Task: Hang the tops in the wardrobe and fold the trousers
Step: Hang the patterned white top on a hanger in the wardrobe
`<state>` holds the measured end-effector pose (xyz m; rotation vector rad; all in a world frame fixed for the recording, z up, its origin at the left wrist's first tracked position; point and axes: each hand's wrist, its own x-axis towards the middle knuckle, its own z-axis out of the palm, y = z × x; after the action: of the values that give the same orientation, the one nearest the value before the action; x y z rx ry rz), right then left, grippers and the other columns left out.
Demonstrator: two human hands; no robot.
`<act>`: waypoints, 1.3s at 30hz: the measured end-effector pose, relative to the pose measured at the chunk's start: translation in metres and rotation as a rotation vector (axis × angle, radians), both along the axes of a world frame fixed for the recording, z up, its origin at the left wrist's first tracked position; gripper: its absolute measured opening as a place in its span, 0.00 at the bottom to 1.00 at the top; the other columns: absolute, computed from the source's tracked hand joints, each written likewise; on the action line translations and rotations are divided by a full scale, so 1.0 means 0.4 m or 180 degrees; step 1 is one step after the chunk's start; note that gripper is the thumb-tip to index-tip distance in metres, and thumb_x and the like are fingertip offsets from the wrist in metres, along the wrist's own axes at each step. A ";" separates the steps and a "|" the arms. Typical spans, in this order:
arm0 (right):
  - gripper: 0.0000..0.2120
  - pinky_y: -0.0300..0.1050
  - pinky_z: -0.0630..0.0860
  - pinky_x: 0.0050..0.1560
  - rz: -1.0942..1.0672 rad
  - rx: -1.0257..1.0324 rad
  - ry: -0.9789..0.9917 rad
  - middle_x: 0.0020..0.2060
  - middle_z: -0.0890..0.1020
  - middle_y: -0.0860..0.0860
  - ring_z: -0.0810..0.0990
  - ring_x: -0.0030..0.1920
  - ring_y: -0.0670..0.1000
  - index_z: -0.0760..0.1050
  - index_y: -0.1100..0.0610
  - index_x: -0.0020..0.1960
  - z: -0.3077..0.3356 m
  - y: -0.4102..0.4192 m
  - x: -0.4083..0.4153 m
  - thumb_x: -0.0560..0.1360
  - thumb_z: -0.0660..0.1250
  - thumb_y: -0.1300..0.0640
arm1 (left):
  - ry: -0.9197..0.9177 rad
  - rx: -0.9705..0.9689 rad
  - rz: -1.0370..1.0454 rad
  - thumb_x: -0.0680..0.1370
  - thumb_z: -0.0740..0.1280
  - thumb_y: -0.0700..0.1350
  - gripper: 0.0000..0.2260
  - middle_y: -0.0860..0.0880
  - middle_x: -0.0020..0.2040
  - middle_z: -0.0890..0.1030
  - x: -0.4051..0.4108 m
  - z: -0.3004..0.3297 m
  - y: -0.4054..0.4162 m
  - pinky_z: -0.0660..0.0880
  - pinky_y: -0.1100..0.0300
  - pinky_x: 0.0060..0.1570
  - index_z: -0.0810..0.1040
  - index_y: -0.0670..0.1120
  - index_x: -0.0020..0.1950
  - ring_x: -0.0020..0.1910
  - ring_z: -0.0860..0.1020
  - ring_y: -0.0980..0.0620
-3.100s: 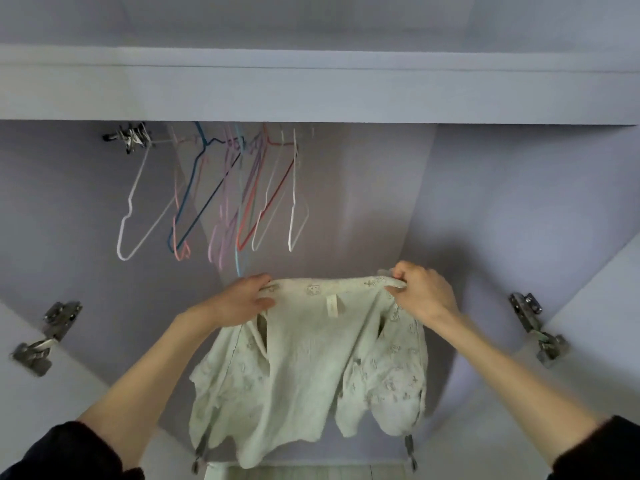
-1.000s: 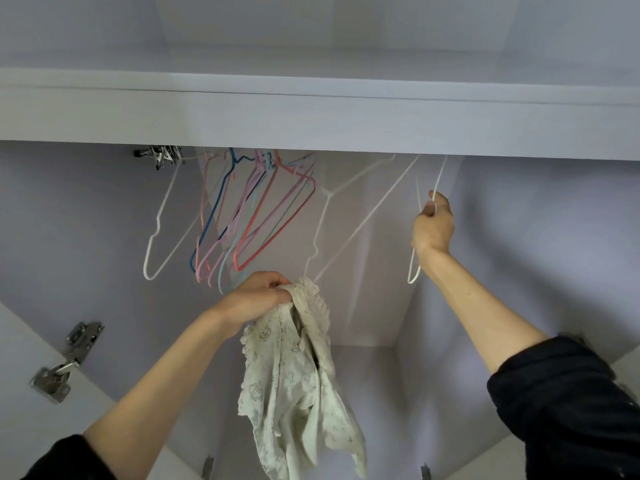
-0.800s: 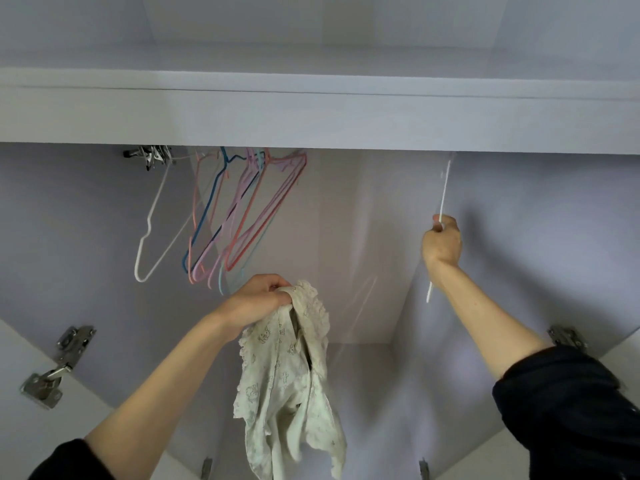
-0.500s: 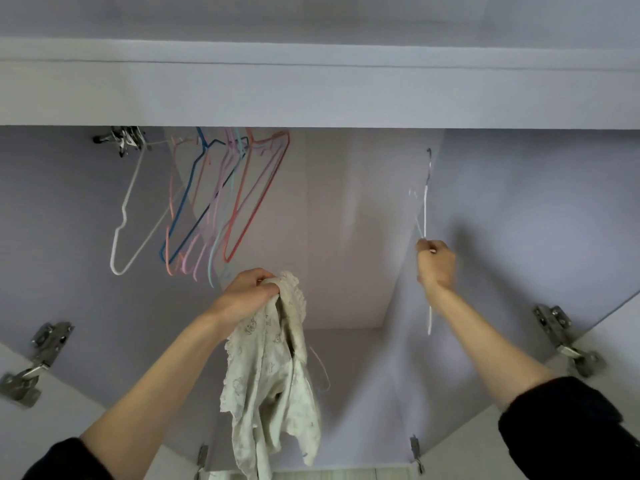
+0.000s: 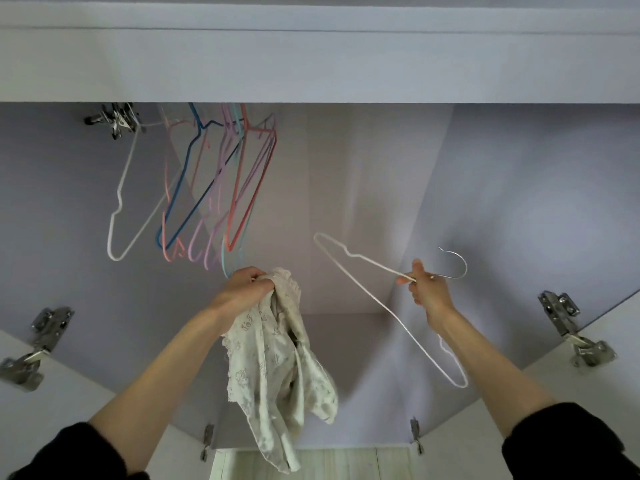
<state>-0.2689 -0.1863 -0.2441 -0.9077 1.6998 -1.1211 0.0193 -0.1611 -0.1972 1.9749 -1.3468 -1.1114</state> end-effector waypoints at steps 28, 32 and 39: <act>0.25 0.35 0.63 0.29 0.0877 -0.0272 0.0692 0.18 0.72 0.43 0.67 0.22 0.42 0.81 0.69 0.43 0.086 0.072 0.236 0.81 0.56 0.50 | -0.1629 -0.1028 -0.1256 0.79 0.61 0.52 0.10 0.51 0.41 0.79 -0.078 0.060 0.061 0.71 0.57 0.40 0.79 0.50 0.44 0.43 0.77 0.48; 0.22 0.42 0.62 0.32 0.0977 -0.0542 0.0616 0.20 0.65 0.48 0.62 0.24 0.47 0.81 0.52 0.31 0.094 0.080 0.235 0.80 0.58 0.50 | -0.2211 -0.1922 -0.1632 0.78 0.64 0.49 0.15 0.50 0.64 0.72 -0.047 0.028 0.065 0.66 0.52 0.63 0.75 0.49 0.64 0.65 0.70 0.49; 0.14 0.38 0.61 0.30 0.1908 -0.0379 -0.0637 0.26 0.67 0.50 0.62 0.28 0.47 0.79 0.67 0.45 0.128 0.094 0.212 0.79 0.61 0.59 | -0.1854 -0.1901 -0.2010 0.80 0.62 0.42 0.09 0.48 0.50 0.77 -0.047 0.019 0.047 0.75 0.50 0.46 0.79 0.46 0.58 0.47 0.78 0.46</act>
<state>-0.1840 -0.1486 -0.1929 -1.2298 1.0957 -0.8697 0.0003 -0.1422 -0.1895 1.4875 -2.3766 -0.2460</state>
